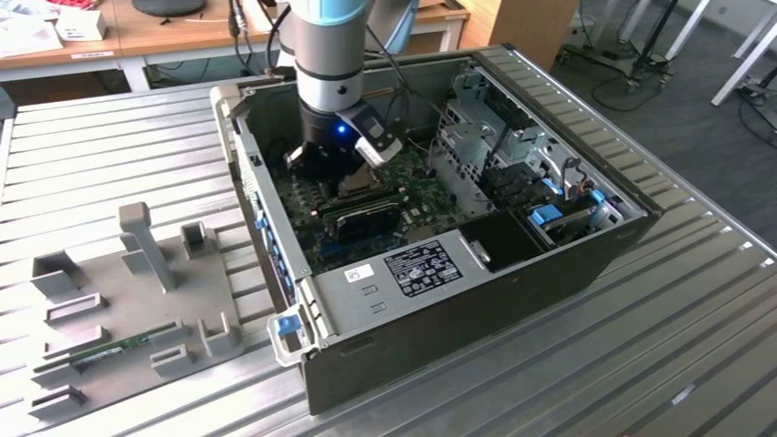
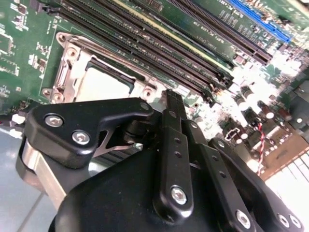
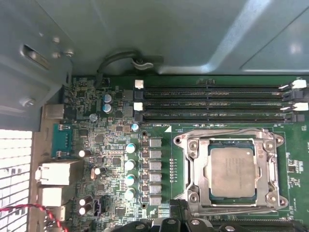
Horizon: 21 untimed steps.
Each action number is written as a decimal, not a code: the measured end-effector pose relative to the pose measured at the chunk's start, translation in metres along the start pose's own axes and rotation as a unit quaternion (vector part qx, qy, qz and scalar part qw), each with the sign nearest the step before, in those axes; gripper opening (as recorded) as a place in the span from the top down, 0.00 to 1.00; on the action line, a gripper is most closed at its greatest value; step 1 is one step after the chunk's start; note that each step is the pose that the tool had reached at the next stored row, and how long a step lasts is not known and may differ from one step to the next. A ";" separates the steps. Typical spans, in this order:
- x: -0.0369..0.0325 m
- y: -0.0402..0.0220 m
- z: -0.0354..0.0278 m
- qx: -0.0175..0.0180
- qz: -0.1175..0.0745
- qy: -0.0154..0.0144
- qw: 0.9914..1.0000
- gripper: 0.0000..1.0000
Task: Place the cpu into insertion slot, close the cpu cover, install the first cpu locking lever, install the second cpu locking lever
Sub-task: 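Install the second cpu locking lever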
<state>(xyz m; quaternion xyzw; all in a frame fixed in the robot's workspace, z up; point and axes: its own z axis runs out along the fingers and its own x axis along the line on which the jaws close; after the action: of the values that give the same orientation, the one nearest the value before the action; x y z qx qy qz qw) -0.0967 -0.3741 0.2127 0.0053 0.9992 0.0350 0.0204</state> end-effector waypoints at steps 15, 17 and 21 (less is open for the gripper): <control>-0.0038 0.0015 -0.0200 0.000 0.000 0.000 1.000 0.90; -0.0075 0.0015 -0.0198 0.000 0.000 0.000 1.000 0.90; -0.0158 0.0016 -0.0194 0.000 0.000 0.000 1.000 0.90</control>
<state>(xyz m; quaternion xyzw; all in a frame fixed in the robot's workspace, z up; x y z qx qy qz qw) -0.0817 -0.3741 0.2328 0.0056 0.9992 0.0350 0.0204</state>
